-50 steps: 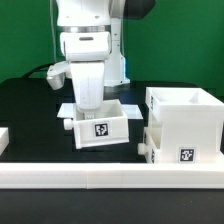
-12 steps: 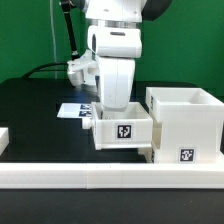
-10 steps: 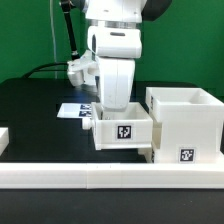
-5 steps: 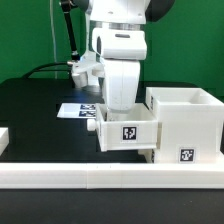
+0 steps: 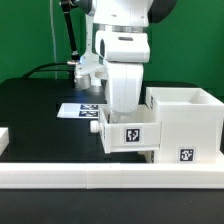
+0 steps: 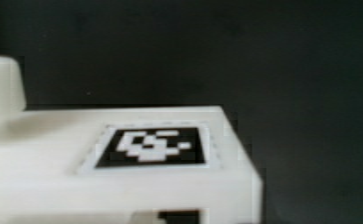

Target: Assemble drawer

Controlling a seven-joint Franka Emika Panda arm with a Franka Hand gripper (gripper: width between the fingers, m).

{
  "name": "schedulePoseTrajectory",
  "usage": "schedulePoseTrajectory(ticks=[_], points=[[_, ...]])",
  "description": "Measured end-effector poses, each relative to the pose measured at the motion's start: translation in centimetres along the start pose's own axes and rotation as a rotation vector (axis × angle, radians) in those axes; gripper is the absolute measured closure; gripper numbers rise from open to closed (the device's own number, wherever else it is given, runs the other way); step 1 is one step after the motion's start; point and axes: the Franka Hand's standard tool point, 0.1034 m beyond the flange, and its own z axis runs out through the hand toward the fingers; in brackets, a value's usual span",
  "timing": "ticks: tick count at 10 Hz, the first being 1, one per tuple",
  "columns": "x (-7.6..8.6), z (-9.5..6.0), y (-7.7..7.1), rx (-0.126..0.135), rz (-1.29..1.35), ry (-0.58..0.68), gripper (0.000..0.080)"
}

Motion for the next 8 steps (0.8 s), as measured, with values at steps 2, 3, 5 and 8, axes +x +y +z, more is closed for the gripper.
schedulePoseTrajectory(ticks=[2, 3, 5, 8], points=[[0.03, 0.04, -0.03, -0.002, 0.0, 0.001, 0.0755], [0.02, 0.05, -0.04, -0.001, 0.0, 0.001, 0.0755], [0.03, 0.06, -0.06, -0.001, 0.0, 0.001, 0.0755], [0.25, 0.32, -0.5, -0.005, -0.003, 0.005, 0.0755]])
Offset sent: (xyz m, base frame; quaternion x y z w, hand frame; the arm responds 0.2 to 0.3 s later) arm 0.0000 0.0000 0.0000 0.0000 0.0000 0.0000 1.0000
